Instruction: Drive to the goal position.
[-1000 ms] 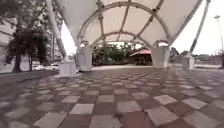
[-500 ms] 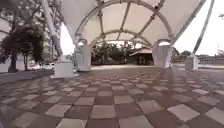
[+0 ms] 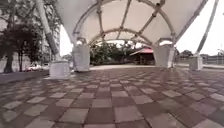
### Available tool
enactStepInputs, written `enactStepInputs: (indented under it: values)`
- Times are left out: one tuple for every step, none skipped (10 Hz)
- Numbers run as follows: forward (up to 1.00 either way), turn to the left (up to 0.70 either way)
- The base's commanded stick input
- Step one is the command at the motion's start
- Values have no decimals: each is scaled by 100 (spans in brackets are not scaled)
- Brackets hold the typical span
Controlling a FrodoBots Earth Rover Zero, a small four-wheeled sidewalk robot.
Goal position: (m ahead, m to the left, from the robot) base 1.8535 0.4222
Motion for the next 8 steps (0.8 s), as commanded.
enactStepInputs:
  values:
    - [100, 0]
    - [100, 0]
    - [100, 0]
    - [100, 0]
    - [100, 0]
    - [100, 0]
    - [100, 0]
    - [100, 0]
